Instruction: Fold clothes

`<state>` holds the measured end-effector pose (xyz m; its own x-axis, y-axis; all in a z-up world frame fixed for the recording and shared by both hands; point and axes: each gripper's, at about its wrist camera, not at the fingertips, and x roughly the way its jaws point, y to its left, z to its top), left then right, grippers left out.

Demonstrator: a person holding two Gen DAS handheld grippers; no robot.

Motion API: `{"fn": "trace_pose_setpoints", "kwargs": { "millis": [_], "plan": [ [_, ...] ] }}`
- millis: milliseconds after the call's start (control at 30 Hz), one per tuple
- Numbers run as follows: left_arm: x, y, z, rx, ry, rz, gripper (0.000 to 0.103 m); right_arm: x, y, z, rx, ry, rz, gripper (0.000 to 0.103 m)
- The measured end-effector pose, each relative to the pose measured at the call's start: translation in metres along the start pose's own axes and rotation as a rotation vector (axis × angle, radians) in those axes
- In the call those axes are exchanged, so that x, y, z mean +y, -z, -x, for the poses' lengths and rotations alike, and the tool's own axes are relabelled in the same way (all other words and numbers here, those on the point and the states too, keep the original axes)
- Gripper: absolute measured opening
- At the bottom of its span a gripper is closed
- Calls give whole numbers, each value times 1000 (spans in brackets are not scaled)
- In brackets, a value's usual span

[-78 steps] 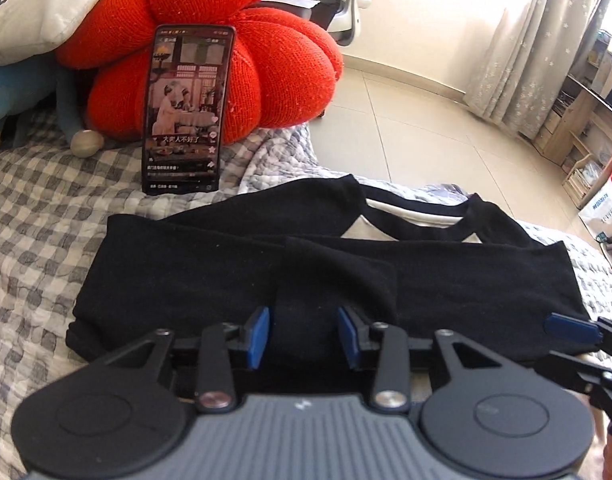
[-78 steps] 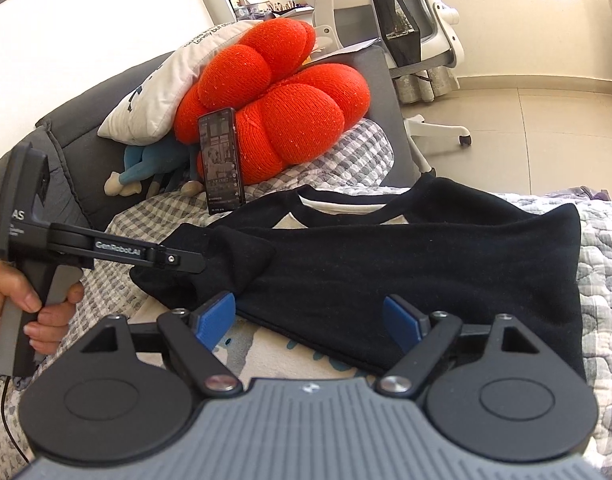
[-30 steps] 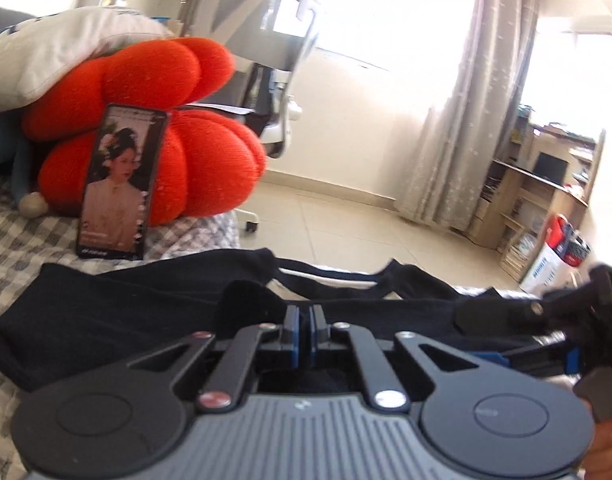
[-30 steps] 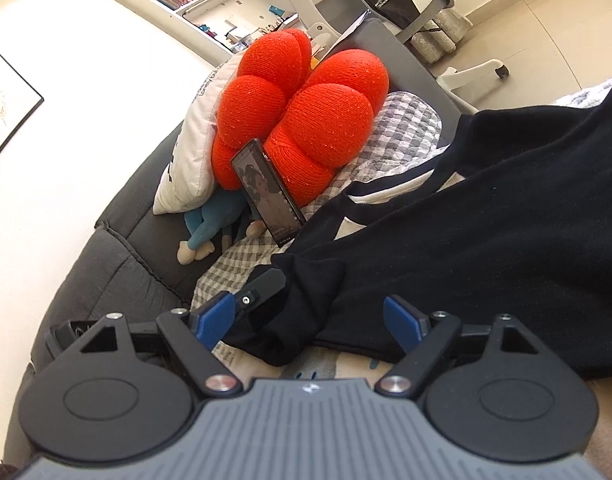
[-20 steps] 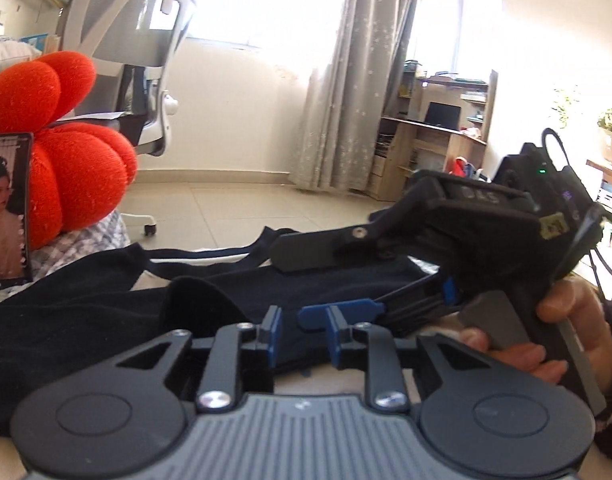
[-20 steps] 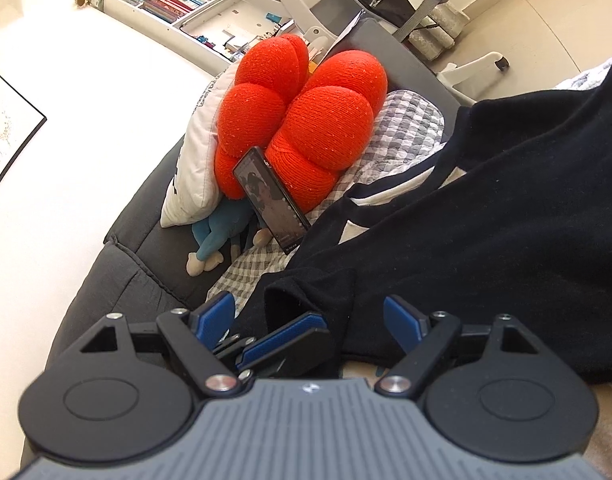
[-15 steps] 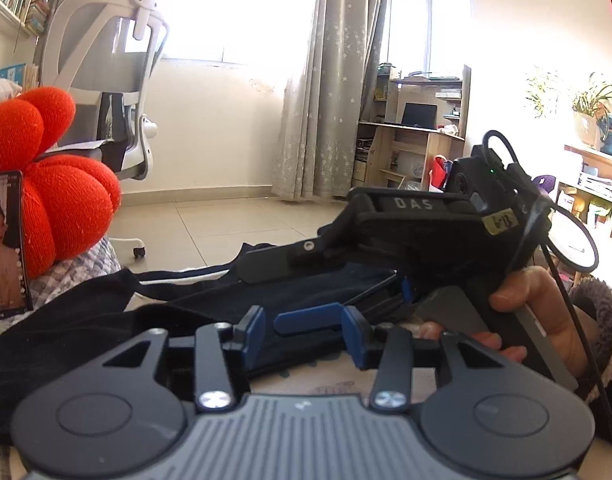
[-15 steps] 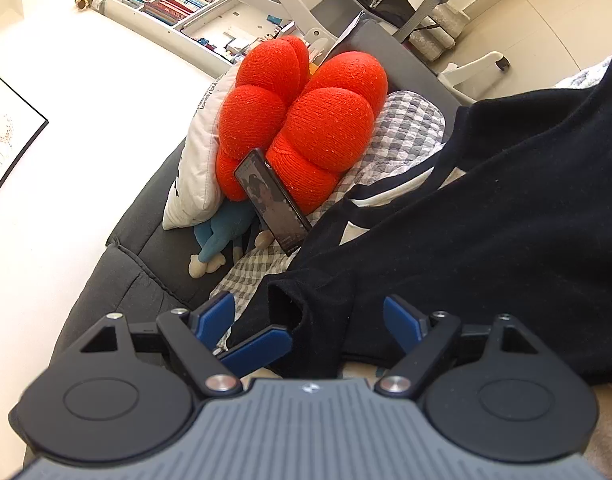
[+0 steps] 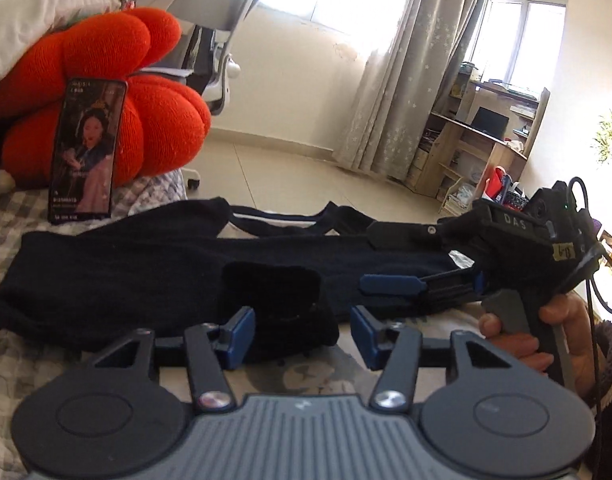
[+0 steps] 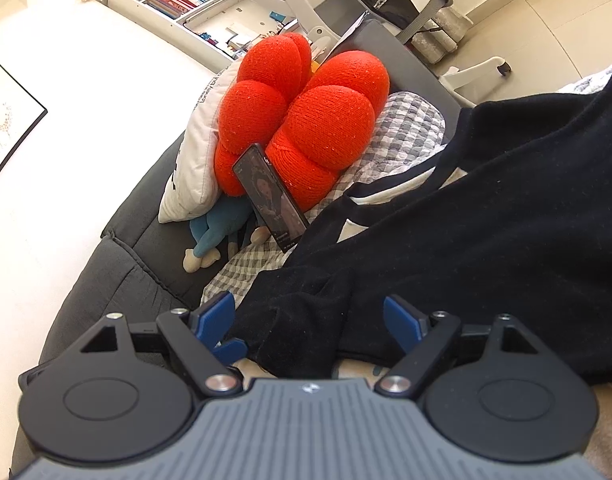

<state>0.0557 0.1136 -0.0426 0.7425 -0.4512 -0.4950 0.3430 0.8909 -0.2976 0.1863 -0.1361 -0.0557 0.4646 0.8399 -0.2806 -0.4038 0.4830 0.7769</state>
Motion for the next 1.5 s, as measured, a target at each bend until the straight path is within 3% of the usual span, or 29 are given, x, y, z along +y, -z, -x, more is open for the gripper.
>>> {"fn": "trace_pose_setpoints", "kwargs": {
  "millis": [200, 367, 467, 700, 900, 1133, 1267, 1367, 1500],
  "plan": [
    [-9, 0, -27, -12, 9, -40, 52, 0, 0, 0, 0, -9, -3, 84],
    [-26, -1, -46, -17, 115, -62, 52, 0, 0, 0, -3, -25, -13, 84],
    [-41, 3, -45, -14, 183, -126, 54, 0, 0, 0, -4, -30, -18, 84],
    [-44, 3, -19, 0, 190, -180, 56, 1, 0, -1, -4, -16, -20, 84],
    [-33, -4, -9, 41, 105, -224, 59, 22, -6, 6, -15, 83, 78, 84],
    [-16, -12, 3, 53, -62, -221, 59, 43, -8, -26, 91, 182, 294, 83],
    [-5, -10, 15, 38, -129, -197, 61, 41, -2, -46, 113, 210, 344, 75],
    [4, -8, 23, 24, -165, -184, 62, 46, 7, -53, 101, 216, 442, 63],
    [18, -6, 30, 6, -201, -148, 62, 50, 19, -60, 96, 216, 530, 57]
  ]
}}
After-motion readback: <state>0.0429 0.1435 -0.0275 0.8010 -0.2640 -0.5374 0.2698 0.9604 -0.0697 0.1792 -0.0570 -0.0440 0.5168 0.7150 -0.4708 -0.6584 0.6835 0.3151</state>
